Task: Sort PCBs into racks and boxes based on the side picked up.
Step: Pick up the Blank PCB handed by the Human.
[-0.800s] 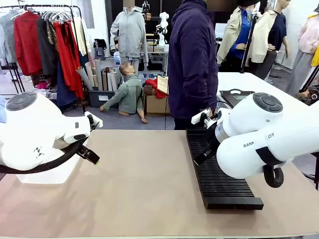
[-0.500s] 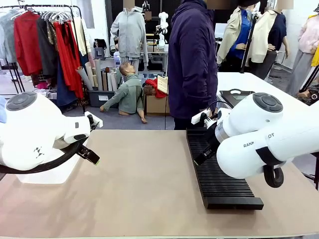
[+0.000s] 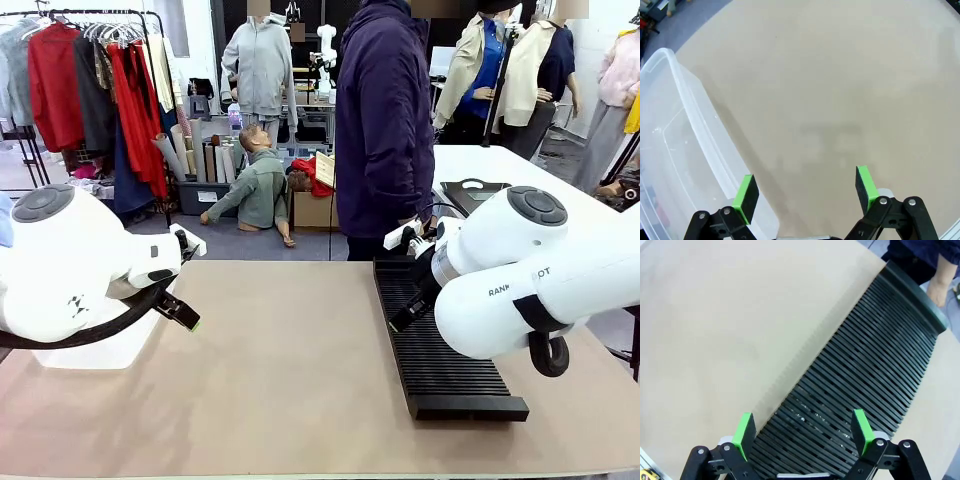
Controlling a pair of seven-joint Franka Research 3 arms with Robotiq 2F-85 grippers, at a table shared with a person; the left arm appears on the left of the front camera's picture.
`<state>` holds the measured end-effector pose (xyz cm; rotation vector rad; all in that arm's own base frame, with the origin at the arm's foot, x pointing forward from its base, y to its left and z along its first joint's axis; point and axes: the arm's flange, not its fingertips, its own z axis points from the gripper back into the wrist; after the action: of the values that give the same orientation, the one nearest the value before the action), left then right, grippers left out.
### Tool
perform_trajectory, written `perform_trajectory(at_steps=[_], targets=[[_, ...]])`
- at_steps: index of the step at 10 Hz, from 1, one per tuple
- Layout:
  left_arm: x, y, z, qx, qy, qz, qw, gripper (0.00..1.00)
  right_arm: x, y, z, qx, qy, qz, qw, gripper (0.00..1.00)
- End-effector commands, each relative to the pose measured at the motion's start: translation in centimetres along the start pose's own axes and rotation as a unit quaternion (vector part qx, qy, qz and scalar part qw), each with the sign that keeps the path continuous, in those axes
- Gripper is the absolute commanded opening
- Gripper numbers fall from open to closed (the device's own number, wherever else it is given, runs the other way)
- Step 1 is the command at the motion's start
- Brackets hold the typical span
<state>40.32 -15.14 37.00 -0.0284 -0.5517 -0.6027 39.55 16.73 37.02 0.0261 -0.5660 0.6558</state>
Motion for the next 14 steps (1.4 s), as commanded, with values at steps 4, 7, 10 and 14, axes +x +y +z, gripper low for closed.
perform_trajectory(at_steps=[4,7,10,14], targets=[[0.3,0.1,0.1,-0.001,0.004,0.0,1.0,1.0,0.5,-0.3,0.9,0.003,0.004,0.002,1.0,1.0],[2.9,1.8,1.3,-0.025,0.001,0.012,1.0,1.0,2.6,-1.5,4.0,0.025,0.005,-0.005,1.0,1.0],[5.6,4.1,3.5,-0.067,0.04,0.035,0.996,1.0,4.4,-2.9,7.0,0.074,0.028,-0.021,0.997,1.0],[6.2,7.8,6.9,-0.229,0.034,0.063,0.971,1.0,4.7,-6.3,10.0,0.169,0.027,-0.077,0.982,1.0]])
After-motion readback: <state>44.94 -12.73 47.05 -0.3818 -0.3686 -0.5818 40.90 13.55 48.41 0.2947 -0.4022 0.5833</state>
